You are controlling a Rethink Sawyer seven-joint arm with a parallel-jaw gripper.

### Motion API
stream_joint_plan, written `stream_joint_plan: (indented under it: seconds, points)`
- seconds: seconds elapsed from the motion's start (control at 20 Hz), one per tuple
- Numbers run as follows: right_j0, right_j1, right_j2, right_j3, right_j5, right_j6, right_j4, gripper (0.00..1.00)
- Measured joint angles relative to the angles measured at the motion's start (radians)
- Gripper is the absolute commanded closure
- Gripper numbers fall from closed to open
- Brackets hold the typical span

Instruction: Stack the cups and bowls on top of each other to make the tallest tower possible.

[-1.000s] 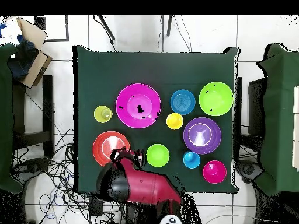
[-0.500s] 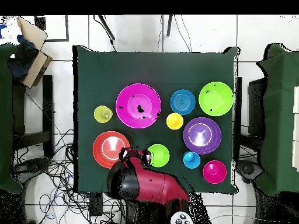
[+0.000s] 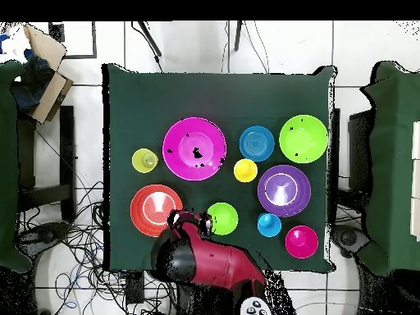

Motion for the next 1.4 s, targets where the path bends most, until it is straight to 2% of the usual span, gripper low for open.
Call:
stream_joint_plan:
  seconds: [0.3, 0.5, 1.0, 1.4]
  points:
    - [-0.045, 0.000, 0.002, 0.011, 0.000, 0.000, -0.025, 0.00]
    - [-0.102, 0.000, 0.004, 0.020, -0.004, 0.000, -0.061, 0.00]
    - [-0.196, 0.000, 0.008, 0.035, -0.004, 0.000, -0.128, 0.00]
    - [-0.230, -0.007, 0.016, 0.042, -0.004, 0.000, -0.155, 0.00]
